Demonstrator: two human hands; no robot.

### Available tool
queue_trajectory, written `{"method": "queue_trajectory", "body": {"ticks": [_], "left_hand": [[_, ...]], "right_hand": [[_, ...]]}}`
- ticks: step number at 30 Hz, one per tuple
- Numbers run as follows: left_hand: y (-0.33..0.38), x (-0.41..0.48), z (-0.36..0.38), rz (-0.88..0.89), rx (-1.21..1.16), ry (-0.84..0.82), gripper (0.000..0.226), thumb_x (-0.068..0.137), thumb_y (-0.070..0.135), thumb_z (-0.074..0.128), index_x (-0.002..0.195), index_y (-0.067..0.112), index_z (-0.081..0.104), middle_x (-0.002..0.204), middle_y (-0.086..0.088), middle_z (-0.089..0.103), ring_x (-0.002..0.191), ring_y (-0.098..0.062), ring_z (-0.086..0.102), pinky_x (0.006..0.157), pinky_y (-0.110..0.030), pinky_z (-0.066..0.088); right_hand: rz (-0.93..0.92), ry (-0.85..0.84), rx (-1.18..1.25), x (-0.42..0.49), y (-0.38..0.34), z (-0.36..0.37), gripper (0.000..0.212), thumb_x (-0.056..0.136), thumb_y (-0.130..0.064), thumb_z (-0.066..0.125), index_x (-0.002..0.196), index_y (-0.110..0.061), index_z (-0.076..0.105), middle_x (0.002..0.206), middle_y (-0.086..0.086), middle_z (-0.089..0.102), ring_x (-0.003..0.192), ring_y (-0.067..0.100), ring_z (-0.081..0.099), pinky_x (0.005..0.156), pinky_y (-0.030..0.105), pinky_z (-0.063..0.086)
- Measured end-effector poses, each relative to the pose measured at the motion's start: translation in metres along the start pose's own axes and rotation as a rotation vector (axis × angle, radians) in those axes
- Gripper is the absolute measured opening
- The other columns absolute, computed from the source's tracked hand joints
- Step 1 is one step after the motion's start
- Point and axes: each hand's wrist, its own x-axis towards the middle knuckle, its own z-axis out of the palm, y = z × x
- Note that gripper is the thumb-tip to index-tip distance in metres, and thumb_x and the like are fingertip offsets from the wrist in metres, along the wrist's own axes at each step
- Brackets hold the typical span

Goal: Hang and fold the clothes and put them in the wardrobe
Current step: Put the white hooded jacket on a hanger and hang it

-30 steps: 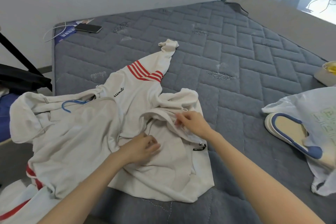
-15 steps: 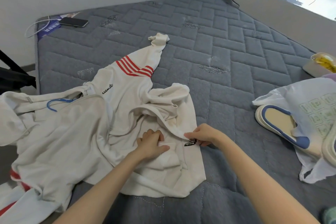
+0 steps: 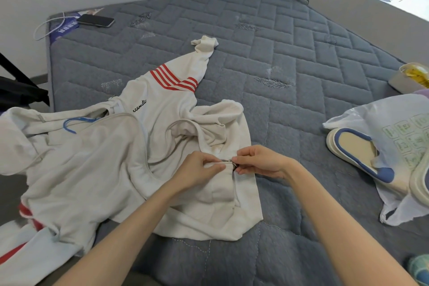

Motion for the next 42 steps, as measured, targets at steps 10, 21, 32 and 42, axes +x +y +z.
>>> {"method": "queue_trajectory", "body": {"ticks": [10, 21, 32, 42], "left_hand": [[0.004, 0.000, -0.008, -0.089, -0.121, -0.038, 0.016, 0.083, 0.026, 0.071, 0.093, 0.015, 0.077, 0.083, 0.008, 0.072, 0.070, 0.011, 0.057, 0.067, -0.004, 0.040], [0.009, -0.004, -0.009, -0.093, -0.175, -0.042, 0.017, 0.085, 0.020, 0.070, 0.097, 0.009, 0.076, 0.088, -0.001, 0.073, 0.072, 0.006, 0.058, 0.070, -0.006, 0.041], [0.005, -0.005, -0.011, -0.100, -0.203, -0.040, 0.014, 0.084, 0.021, 0.070, 0.096, 0.014, 0.075, 0.084, 0.008, 0.071, 0.070, 0.013, 0.058, 0.068, -0.003, 0.040], [0.008, -0.007, -0.014, -0.130, -0.187, -0.070, 0.015, 0.084, 0.026, 0.070, 0.095, 0.017, 0.076, 0.092, 0.002, 0.074, 0.084, 0.000, 0.061, 0.076, -0.011, 0.044]], "right_hand": [[-0.012, 0.060, 0.031, -0.008, -0.004, 0.003, 0.012, 0.090, -0.014, 0.062, 0.087, -0.005, 0.071, 0.080, 0.005, 0.067, 0.069, 0.008, 0.062, 0.072, 0.017, 0.056], [0.010, 0.073, 0.038, -0.007, -0.006, 0.005, 0.021, 0.088, -0.014, 0.064, 0.100, 0.003, 0.069, 0.087, 0.011, 0.069, 0.072, 0.011, 0.065, 0.079, 0.020, 0.057], [0.007, 0.101, -0.023, -0.007, -0.010, 0.005, 0.017, 0.088, -0.015, 0.065, 0.094, 0.000, 0.070, 0.085, 0.012, 0.068, 0.069, 0.011, 0.064, 0.076, 0.020, 0.057], [0.010, 0.102, -0.037, -0.009, -0.008, 0.008, 0.015, 0.087, -0.016, 0.067, 0.092, -0.003, 0.073, 0.083, 0.009, 0.071, 0.070, 0.010, 0.066, 0.075, 0.019, 0.057]]}}
